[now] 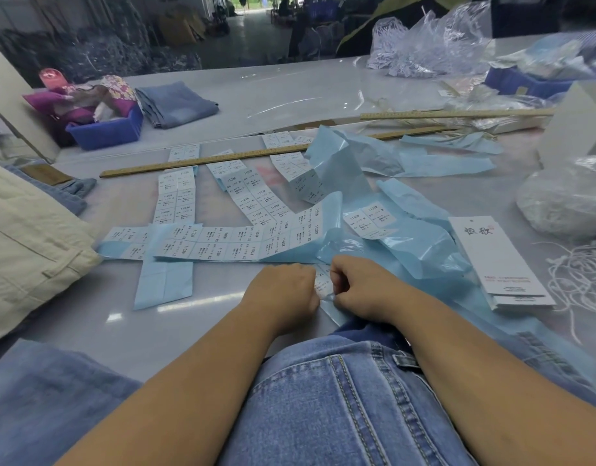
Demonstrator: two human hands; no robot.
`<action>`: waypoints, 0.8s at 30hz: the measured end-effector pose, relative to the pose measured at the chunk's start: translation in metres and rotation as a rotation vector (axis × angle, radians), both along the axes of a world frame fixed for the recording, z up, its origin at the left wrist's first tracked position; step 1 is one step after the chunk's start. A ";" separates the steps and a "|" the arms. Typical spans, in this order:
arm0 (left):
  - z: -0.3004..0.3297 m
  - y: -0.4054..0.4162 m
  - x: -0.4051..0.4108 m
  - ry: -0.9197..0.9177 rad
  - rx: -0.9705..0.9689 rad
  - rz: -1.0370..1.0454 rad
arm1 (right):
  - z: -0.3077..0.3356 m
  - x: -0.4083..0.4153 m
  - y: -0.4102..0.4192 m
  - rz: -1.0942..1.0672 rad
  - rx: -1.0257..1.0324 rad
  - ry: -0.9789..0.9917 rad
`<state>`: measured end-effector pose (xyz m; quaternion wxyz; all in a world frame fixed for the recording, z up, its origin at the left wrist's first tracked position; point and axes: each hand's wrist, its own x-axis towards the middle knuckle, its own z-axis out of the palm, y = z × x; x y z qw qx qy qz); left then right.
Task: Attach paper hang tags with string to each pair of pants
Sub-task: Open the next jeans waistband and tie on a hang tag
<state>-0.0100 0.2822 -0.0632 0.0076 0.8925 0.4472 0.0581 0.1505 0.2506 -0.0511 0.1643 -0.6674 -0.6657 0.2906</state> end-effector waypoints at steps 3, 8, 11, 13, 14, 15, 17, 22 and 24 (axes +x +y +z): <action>-0.002 0.000 -0.003 -0.082 -0.083 0.029 | -0.001 0.001 0.000 -0.002 -0.004 0.022; -0.004 0.000 0.000 -0.099 -0.084 0.061 | 0.000 0.003 0.001 -0.007 -0.008 0.089; -0.003 0.001 0.002 -0.090 -0.085 0.073 | 0.000 0.004 0.000 -0.019 -0.007 0.125; -0.002 0.001 0.002 -0.088 -0.088 0.078 | 0.000 0.004 0.001 -0.020 0.001 0.129; -0.002 0.001 0.003 -0.087 -0.094 0.081 | 0.000 0.004 0.001 -0.020 0.007 0.125; -0.001 0.001 0.003 -0.084 -0.096 0.083 | 0.000 0.004 0.001 -0.018 0.015 0.119; -0.001 0.000 0.003 -0.068 -0.078 0.081 | 0.001 0.004 0.001 -0.013 0.025 0.109; 0.001 0.000 0.003 -0.013 0.044 0.008 | 0.001 0.004 0.000 -0.007 0.027 0.109; 0.003 0.000 0.003 -0.023 0.076 -0.018 | 0.001 0.004 0.000 -0.012 0.031 0.113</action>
